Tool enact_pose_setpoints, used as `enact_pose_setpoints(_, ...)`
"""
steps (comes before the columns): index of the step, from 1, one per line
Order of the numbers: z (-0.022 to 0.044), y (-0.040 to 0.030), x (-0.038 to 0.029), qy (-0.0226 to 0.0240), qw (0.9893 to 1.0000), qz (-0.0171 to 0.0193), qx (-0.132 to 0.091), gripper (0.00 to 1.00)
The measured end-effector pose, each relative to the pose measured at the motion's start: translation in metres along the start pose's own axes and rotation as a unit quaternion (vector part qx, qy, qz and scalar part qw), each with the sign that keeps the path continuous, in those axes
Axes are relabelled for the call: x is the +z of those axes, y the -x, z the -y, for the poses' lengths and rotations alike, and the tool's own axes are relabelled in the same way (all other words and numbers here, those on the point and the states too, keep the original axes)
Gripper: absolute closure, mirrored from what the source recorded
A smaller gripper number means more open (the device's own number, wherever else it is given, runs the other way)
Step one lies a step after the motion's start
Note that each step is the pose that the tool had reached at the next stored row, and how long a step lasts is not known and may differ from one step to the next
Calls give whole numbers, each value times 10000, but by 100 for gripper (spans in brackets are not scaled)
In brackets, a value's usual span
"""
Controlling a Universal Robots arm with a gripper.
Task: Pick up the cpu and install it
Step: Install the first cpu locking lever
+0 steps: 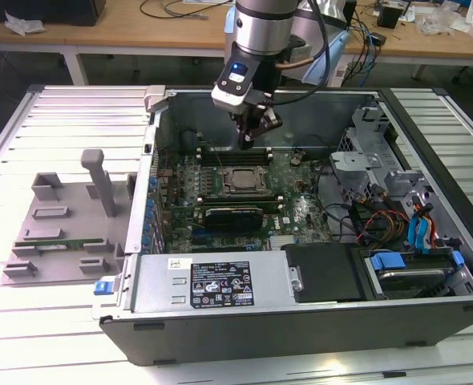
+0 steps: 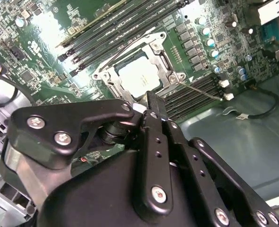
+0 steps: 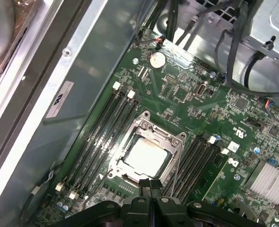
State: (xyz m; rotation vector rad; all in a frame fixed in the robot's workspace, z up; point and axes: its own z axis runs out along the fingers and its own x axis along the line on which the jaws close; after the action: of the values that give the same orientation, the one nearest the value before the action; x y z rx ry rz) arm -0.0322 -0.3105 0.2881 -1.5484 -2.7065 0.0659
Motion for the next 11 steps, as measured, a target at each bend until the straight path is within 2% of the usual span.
enact_pose_setpoints(4, 0, 0, 0, 1, 9997, 11, -241, 89)
enact_pose_setpoints(6, 0, 0, 0, 1, 9991, 20, -421, 89)
enact_pose_setpoints(11, 0, 0, 0, 1, 9975, 34, -707, 89)
